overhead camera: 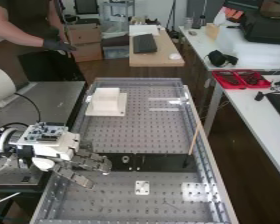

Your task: Grab the smaller nut and place it in the white container

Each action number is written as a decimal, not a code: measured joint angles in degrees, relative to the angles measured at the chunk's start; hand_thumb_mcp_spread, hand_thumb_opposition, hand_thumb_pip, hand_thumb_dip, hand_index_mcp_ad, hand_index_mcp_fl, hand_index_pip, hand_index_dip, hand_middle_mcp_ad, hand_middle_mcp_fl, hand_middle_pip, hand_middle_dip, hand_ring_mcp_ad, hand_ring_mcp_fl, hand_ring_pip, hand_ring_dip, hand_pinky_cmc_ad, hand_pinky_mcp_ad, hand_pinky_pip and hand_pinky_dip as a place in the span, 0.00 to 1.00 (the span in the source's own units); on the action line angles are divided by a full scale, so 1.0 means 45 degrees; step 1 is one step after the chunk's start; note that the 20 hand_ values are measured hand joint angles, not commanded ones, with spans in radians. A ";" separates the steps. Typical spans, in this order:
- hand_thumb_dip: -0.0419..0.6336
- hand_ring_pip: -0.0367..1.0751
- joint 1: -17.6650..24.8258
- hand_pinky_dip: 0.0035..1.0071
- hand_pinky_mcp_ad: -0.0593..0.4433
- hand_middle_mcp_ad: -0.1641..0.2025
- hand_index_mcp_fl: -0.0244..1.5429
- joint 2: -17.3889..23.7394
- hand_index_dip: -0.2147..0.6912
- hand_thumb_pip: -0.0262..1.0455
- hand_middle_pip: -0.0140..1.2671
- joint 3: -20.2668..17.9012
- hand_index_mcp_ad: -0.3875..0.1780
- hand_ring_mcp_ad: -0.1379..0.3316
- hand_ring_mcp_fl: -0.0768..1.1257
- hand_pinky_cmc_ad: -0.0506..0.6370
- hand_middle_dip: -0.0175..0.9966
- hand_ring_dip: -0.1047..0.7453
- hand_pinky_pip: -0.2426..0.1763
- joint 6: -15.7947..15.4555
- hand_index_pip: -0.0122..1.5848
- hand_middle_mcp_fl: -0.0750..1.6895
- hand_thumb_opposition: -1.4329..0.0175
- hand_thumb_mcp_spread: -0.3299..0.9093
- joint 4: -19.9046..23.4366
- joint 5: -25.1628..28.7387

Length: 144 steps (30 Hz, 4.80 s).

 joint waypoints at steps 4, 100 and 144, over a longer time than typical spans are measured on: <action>0.46 0.12 0.0008 0.19 0.70 0.63 0.02 -0.0004 0.57 0.74 0.11 0.0010 0.46 0.54 0.06 0.55 0.27 0.29 0.63 -0.0009 0.98 0.15 0.39 0.62 -0.0016 -0.0012; 0.48 0.13 0.2864 0.19 0.67 0.60 0.13 0.2674 0.56 0.65 0.11 0.0915 0.50 0.49 0.06 0.55 0.27 0.30 0.70 -0.0428 0.97 0.18 0.38 0.61 -0.3797 -0.0602; 0.48 0.12 0.6433 0.18 0.67 0.62 0.02 0.1335 0.53 0.68 0.11 0.2199 0.46 0.50 0.06 0.55 0.27 0.30 0.70 0.1282 0.67 0.13 0.40 0.61 -0.4271 -0.0929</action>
